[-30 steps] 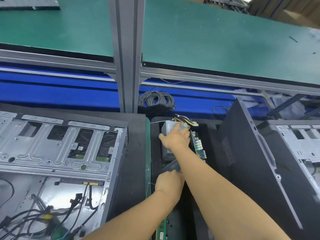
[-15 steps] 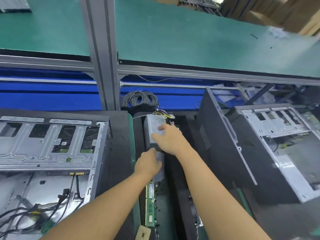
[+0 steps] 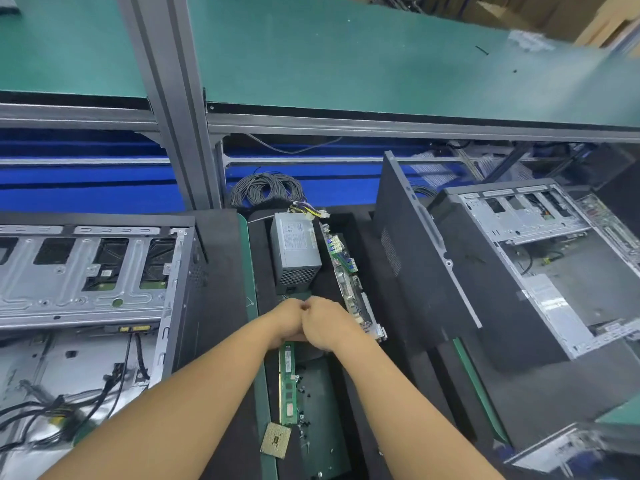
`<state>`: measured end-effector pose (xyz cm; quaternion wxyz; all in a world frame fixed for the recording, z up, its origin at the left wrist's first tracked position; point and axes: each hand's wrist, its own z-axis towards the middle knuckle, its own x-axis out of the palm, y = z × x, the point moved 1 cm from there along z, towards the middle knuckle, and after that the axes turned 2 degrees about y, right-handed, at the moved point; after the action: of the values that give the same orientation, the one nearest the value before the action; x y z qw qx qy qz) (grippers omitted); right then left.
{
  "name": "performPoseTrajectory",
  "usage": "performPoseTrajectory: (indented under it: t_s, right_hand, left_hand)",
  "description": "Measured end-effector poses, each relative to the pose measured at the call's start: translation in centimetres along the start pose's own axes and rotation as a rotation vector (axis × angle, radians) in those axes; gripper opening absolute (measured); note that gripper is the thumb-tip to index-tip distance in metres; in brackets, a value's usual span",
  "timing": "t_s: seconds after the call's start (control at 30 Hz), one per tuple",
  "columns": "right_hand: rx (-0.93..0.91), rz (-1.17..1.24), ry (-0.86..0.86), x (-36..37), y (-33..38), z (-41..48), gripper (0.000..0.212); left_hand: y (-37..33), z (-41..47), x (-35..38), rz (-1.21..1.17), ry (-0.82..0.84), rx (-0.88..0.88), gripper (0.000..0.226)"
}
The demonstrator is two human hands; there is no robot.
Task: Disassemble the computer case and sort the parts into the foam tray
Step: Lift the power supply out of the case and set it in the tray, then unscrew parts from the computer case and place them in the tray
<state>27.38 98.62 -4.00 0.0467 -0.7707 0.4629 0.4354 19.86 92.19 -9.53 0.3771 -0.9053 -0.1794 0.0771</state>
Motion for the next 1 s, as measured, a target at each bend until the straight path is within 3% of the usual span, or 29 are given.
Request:
performPoseTrajectory:
  t_s: [0.07, 0.17, 0.37, 0.5, 0.83, 1.0]
  right_hand:
    - [0.030, -0.082, 0.034, 1.1, -0.9, 0.4, 0.041]
    - [0.049, -0.180, 0.089, 2.8, -1.7, 0.5, 0.045]
    - [0.086, -0.095, 0.171, 4.1, -1.4, 1.0, 0.037]
    - [0.155, -0.017, 0.289, 6.4, -1.8, 0.2, 0.050]
    - [0.063, 0.170, -0.060, 8.0, -1.1, 1.3, 0.020]
    - [0.013, 0.211, -0.188, 8.7, -0.6, 1.8, 0.022]
  left_hand:
    - [0.7, 0.0, -0.1, -0.010, 0.009, 0.000, 0.030]
    - [0.6, -0.2, -0.9, 0.139, -0.140, 0.041, 0.032]
    - [-1.2, -3.8, -3.2, 0.376, -0.331, 0.079, 0.035]
    - [-0.8, -6.1, -4.3, 0.436, -0.375, 0.035, 0.029]
    - [1.0, -8.5, -4.5, 0.415, -0.405, 0.044, 0.021]
    - [1.6, -9.0, -4.4, 0.436, -0.440, 0.018, 0.019]
